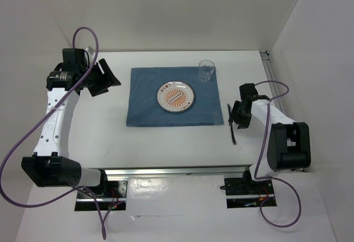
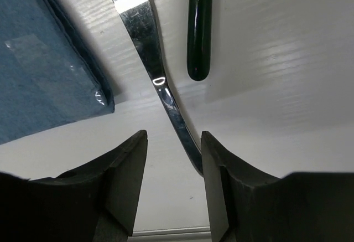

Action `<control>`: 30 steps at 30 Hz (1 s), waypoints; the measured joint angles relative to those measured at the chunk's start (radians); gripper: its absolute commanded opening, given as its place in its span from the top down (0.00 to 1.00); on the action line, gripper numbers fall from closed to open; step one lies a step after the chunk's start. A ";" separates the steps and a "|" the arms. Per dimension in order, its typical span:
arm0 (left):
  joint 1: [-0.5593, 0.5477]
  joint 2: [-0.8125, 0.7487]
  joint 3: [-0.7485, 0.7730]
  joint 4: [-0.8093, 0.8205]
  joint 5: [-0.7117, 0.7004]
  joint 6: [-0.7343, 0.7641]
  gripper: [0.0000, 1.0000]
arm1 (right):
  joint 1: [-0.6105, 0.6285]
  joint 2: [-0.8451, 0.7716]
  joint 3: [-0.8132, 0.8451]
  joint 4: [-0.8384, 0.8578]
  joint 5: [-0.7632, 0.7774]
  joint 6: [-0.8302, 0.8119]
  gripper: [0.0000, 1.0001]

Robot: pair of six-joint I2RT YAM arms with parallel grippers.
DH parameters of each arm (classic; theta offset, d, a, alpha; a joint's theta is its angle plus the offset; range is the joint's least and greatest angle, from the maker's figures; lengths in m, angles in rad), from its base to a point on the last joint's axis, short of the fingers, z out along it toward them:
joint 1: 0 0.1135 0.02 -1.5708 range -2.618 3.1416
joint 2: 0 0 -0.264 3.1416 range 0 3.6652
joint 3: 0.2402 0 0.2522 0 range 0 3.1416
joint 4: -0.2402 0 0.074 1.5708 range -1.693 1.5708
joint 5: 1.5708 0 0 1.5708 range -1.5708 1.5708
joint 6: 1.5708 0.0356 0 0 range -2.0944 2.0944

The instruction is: Set the dinner table for one person

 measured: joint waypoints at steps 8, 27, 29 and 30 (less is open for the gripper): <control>0.000 0.000 0.000 0.000 0.000 0.000 0.25 | 0.025 0.098 -0.004 0.031 -0.011 -0.024 0.46; 0.000 0.000 0.013 -0.006 -0.002 0.000 0.25 | 0.089 0.186 0.064 0.001 0.057 -0.032 0.85; 0.000 0.000 0.018 -0.007 -0.002 0.000 0.25 | 0.097 0.188 0.066 -0.002 0.069 -0.028 0.76; 0.000 0.000 0.021 -0.006 -0.002 0.000 0.25 | 0.098 0.188 0.066 -0.003 0.072 -0.024 0.68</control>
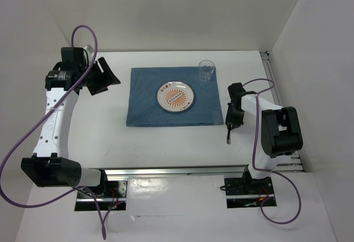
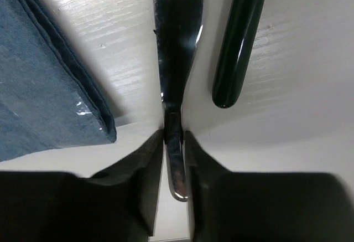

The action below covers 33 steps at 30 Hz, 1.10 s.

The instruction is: Set the dinner table for one person

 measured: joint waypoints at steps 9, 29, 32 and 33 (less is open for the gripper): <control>0.000 0.000 0.006 -0.001 0.001 0.000 0.25 | 0.009 0.013 0.008 -0.001 -0.016 -0.005 0.96; 0.000 0.001 0.021 -0.006 0.001 -0.002 0.25 | 0.060 -0.050 0.415 -0.190 0.022 -0.063 1.00; 0.000 0.002 0.021 -0.006 0.001 -0.002 0.25 | 0.108 0.011 0.497 -0.198 0.014 -0.077 1.00; 0.000 0.002 0.021 -0.006 0.000 -0.002 0.25 | 0.124 0.039 0.517 -0.203 0.010 -0.079 1.00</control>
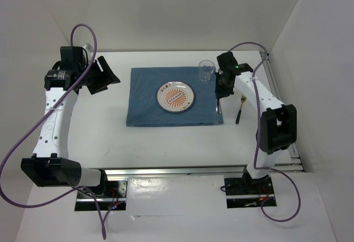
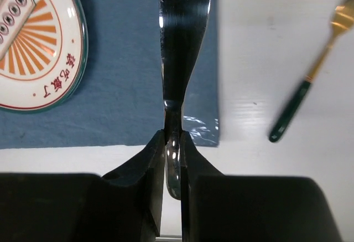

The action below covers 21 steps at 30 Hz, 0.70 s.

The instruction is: Set the dinner table for one person

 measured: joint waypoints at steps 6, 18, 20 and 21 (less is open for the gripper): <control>0.000 0.000 0.000 -0.001 -0.001 0.000 0.25 | 0.053 0.165 0.027 0.000 -0.045 -0.012 1.00; 0.000 0.000 0.000 -0.014 -0.013 0.000 0.25 | 0.053 0.367 0.121 0.004 -0.076 -0.021 1.00; 0.000 0.000 0.000 -0.014 -0.019 0.000 0.25 | 0.053 0.385 0.131 0.005 -0.077 -0.023 1.00; 0.000 0.000 0.000 -0.015 -0.019 0.000 0.25 | 0.053 0.391 0.134 0.005 -0.078 -0.023 1.00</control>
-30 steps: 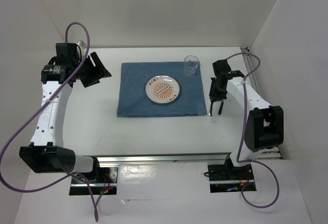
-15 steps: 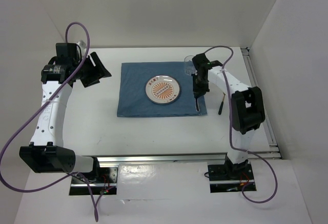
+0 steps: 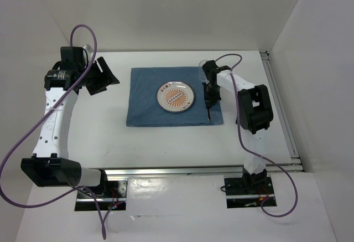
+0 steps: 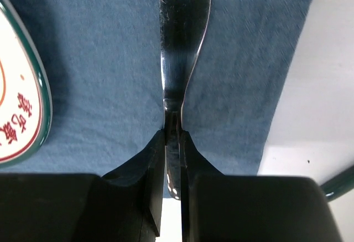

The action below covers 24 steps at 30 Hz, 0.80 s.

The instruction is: Set the dinner table for one person

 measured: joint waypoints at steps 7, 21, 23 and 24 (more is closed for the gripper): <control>0.000 0.000 0.000 -0.001 -0.011 0.000 0.25 | 0.000 0.050 0.046 0.000 -0.001 0.000 1.00; 0.000 0.000 0.000 -0.002 -0.015 0.002 0.25 | -0.003 0.063 0.074 0.000 -0.001 0.002 0.80; 0.000 0.000 0.000 -0.002 -0.016 0.002 0.25 | -0.003 0.063 0.081 0.002 -0.001 0.005 0.68; 0.000 0.000 0.000 -0.002 -0.016 0.002 0.25 | -0.003 0.063 0.083 0.002 -0.001 0.007 0.52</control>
